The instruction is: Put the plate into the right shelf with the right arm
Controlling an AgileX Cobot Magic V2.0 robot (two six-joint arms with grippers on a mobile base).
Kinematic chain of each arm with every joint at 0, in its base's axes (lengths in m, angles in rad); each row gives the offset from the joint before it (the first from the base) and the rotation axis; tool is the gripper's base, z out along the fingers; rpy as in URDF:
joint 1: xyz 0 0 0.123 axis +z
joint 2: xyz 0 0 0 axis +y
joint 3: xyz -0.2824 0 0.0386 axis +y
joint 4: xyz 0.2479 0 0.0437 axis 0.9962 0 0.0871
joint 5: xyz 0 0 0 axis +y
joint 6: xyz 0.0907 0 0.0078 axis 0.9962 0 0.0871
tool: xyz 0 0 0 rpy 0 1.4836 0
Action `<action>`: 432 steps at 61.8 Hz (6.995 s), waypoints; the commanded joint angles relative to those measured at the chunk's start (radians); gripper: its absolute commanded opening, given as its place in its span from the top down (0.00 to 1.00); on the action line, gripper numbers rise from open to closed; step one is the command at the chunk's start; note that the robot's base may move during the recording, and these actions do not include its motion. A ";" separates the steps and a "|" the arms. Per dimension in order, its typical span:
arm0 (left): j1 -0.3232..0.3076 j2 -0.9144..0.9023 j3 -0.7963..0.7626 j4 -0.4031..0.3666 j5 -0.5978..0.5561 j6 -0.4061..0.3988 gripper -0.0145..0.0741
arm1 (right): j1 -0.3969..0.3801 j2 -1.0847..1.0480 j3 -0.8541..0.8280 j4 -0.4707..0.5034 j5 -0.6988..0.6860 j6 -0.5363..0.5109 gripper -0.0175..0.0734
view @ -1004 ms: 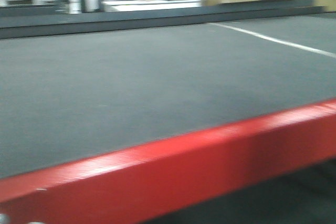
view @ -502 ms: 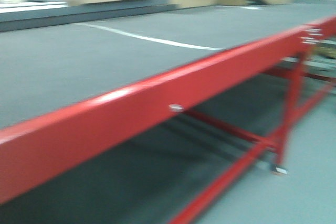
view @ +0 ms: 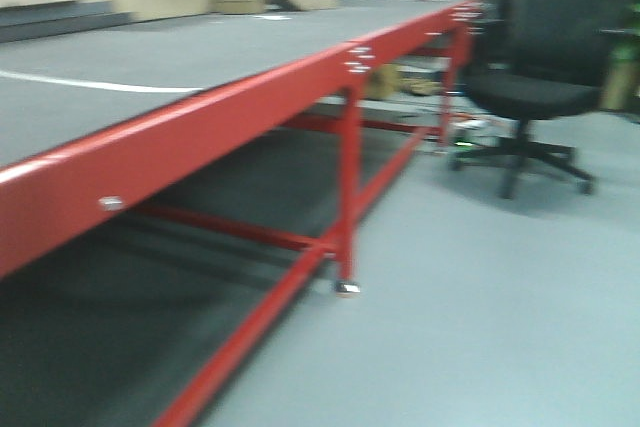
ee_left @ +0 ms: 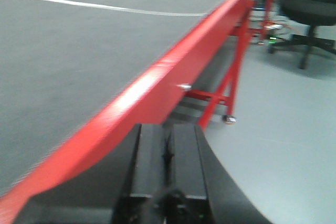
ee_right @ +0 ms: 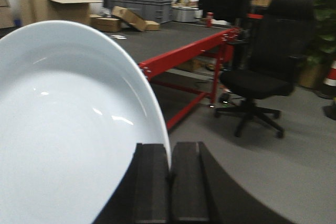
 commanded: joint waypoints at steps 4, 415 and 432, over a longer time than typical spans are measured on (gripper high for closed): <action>0.000 -0.011 0.008 -0.008 -0.083 -0.003 0.89 | -0.006 0.013 -0.035 -0.016 -0.085 -0.005 0.78; -0.002 -0.007 0.008 -0.008 -0.082 -0.003 0.89 | -0.006 0.800 -0.737 -0.006 -0.192 -0.005 0.78; -0.002 -0.007 0.008 -0.008 -0.082 -0.003 0.89 | -0.006 1.013 -0.750 -0.006 -0.232 -0.005 0.78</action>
